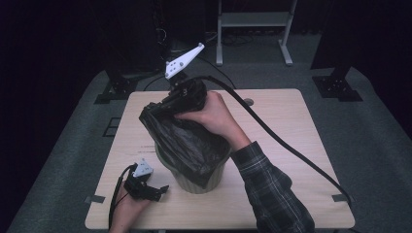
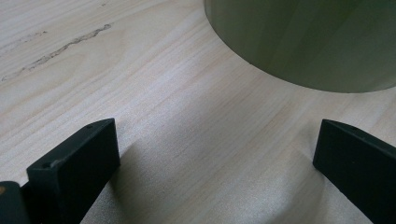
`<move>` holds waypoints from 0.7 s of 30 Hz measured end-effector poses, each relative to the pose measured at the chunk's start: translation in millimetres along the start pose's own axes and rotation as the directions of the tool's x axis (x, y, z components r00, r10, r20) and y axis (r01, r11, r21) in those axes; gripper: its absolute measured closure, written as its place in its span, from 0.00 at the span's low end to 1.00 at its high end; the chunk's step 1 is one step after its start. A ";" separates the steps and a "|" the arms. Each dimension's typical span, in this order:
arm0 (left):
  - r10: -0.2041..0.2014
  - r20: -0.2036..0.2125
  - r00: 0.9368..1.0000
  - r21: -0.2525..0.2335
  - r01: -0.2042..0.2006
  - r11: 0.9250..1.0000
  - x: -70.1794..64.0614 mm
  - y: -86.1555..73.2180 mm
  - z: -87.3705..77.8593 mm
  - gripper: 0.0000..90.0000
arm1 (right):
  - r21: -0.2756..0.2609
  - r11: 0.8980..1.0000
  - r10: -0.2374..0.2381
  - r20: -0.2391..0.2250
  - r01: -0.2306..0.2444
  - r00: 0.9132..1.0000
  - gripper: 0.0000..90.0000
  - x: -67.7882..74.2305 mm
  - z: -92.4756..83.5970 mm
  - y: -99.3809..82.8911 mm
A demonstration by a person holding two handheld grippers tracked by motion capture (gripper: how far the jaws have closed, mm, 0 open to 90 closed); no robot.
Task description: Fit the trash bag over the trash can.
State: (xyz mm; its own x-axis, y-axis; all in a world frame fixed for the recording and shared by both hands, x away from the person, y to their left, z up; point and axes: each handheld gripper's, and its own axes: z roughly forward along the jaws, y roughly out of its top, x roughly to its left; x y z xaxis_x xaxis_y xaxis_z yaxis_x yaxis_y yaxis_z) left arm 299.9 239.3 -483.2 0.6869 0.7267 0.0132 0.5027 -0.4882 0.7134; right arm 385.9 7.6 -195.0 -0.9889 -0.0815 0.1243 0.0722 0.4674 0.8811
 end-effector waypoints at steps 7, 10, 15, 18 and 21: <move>0.002 -0.001 1.000 0.002 -0.002 1.000 0.1 0.0 -0.1 0.00 | 0.034 0.998 0.046 0.053 -0.048 0.998 0.99 1.1 -22.3 -30.4; 0.002 -0.001 1.000 0.001 -0.002 1.000 0.1 0.0 -0.1 0.00 | 0.053 0.996 0.064 0.074 -0.068 0.995 0.99 6.3 -37.1 -44.3; 0.002 -0.002 1.000 0.001 -0.002 1.000 0.1 0.0 0.0 0.00 | 0.083 0.992 0.090 0.105 -0.099 0.990 0.99 10.8 -50.5 -69.8; 0.001 -0.001 1.000 0.001 -0.001 1.000 0.1 0.1 0.0 0.00 | 0.095 0.989 0.103 0.118 -0.115 0.988 0.99 9.3 -50.7 -82.8; 0.001 -0.001 1.000 0.001 -0.001 1.000 0.1 0.1 0.0 0.00 | 0.113 0.985 0.118 0.130 -0.133 0.984 0.99 4.7 -47.3 -93.8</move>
State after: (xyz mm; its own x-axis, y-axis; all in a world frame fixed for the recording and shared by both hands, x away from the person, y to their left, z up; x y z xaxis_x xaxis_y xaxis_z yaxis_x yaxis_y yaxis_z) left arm 300.0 239.4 -483.1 0.6867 0.7268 0.0149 0.5024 -0.4893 0.7128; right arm 380.7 -78.3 -255.4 -0.9819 0.0893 0.1672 0.1881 0.5707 0.7994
